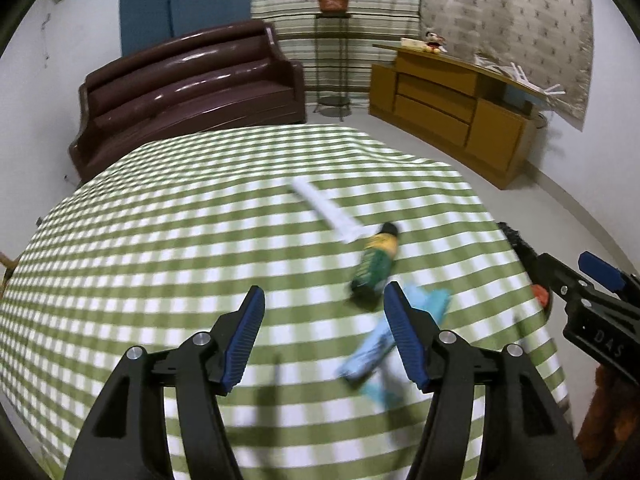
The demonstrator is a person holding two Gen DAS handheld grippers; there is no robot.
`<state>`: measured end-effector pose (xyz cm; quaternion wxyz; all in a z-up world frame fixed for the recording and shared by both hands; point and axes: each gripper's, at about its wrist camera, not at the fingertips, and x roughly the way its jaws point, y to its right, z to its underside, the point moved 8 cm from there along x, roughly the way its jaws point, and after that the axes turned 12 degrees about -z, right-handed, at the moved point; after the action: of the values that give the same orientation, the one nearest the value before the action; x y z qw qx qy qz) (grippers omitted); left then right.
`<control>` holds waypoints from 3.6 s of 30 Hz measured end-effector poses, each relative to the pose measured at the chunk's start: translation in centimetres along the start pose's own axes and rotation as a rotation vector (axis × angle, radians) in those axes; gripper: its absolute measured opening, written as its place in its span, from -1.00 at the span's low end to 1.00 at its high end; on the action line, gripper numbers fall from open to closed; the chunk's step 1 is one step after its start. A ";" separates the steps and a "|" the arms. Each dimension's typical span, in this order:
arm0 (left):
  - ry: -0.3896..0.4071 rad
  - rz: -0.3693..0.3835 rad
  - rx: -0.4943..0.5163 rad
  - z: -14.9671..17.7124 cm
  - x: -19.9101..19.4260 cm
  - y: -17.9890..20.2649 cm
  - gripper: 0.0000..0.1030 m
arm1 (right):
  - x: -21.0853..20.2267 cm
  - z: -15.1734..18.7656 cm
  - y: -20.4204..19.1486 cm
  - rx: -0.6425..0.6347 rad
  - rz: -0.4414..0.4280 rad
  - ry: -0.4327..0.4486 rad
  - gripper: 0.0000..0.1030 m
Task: Collect trash
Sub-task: 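Move both grippers back over the table toward the tubes, then grasp the teal-and-white tube with the right gripper, then grasp the light blue tube with the left gripper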
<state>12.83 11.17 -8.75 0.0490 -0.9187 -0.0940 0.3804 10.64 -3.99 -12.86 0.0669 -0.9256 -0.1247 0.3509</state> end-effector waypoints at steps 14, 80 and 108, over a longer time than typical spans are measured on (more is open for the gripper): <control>-0.040 -0.049 -0.076 2.8 0.5 -7.5 0.19 | 2.2 3.3 -8.8 -0.103 -0.067 -0.094 0.54; -0.057 0.034 -0.090 2.8 1.7 -8.1 0.21 | 4.5 2.6 -6.6 -0.130 -0.023 -0.198 -0.67; -0.055 0.160 0.118 1.6 1.5 3.3 0.13 | 0.0 1.2 2.1 -0.042 0.006 -0.092 -0.73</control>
<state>13.16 8.33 -11.40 0.0698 -0.9080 0.0011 0.4132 10.24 -5.96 -14.18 0.0407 -0.9101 -0.1323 0.3907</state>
